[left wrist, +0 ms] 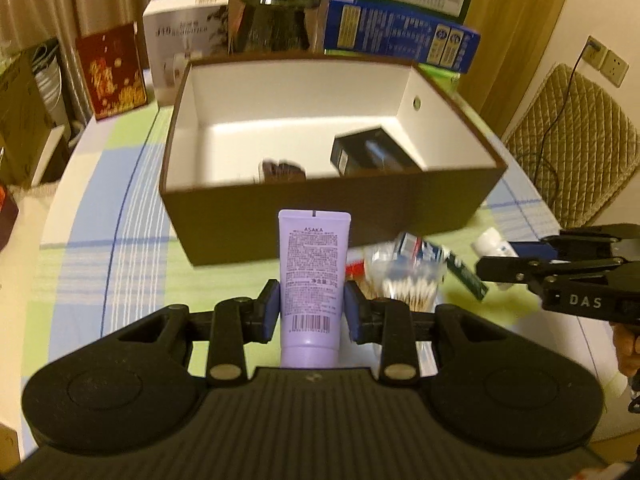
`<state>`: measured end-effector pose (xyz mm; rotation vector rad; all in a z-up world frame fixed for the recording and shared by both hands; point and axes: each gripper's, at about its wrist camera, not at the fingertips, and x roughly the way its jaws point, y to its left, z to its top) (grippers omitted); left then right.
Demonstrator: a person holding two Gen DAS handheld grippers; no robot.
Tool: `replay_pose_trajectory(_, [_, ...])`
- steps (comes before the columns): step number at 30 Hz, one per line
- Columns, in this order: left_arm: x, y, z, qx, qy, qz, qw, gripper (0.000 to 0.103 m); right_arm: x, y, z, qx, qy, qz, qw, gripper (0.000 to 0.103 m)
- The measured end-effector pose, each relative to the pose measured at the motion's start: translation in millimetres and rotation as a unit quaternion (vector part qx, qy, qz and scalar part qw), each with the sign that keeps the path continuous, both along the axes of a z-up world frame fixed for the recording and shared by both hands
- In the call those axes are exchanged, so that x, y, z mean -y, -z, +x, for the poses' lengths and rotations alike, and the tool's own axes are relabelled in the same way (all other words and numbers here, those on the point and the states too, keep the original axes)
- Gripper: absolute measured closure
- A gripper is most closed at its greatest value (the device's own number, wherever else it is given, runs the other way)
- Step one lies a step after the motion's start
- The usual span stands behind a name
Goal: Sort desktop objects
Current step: 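Carry the purple tube and white bottle over into the cardboard box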
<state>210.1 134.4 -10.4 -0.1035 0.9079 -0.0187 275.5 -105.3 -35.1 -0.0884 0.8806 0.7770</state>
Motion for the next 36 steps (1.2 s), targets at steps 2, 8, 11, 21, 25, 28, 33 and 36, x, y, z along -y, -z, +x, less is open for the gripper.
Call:
replay_pose_trajectory(2, [-2.6, -6.1, 9.1, 0.006, 0.0, 0.002, 1.0, 0.074, -11.1, -7.8, 7.1, 0.009, -0.006, 0.006, 1.0, 0.079])
replay_pose_trajectory(8, [-14.5, -22.8, 49.9, 0.023, 0.001, 0.015, 0.9996, 0.074, -46.3, -27.6, 35.8, 0.035, -0.025, 0.018, 0.999, 0.079])
replay_pose_trajectory(11, [-21.9, -27.0, 74.4, 0.026, 0.0, 0.02, 0.9994, 0.074, -66.4, -31.6, 58.5, 0.04, -0.031, 0.02, 0.999, 0.079])
replay_pose_trajectory(21, [-53.2, -4.5, 165.2, -0.007, -0.011, 0.039, 0.9992, 0.074, -123.9, -13.5, 131.4, 0.028, -0.034, -0.023, 0.999, 0.079])
replay_pose_trajectory(25, [-61.6, 10.1, 193.5, -0.029, -0.016, 0.04, 0.9987, 0.074, -136.6, -2.3, 157.4, 0.011, -0.027, -0.034, 0.999, 0.079])
replay_pose_trajectory(28, [-63.5, 21.4, 212.5, -0.046, -0.016, 0.047, 0.9977, 0.074, -143.4, 5.7, 173.0, -0.002, -0.02, -0.044, 0.999, 0.079])
replay_pose_trajectory(33, [-63.0, 34.4, 234.9, -0.066, -0.009, 0.056, 0.9962, 0.074, -149.1, 14.8, 190.4, -0.019, -0.013, -0.052, 0.998, 0.079])
replay_pose_trajectory(36, [-64.1, 42.2, 243.8, -0.078, -0.01, 0.059, 0.9952, 0.074, -150.6, 18.5, 196.8, -0.027, -0.011, -0.054, 0.998, 0.079])
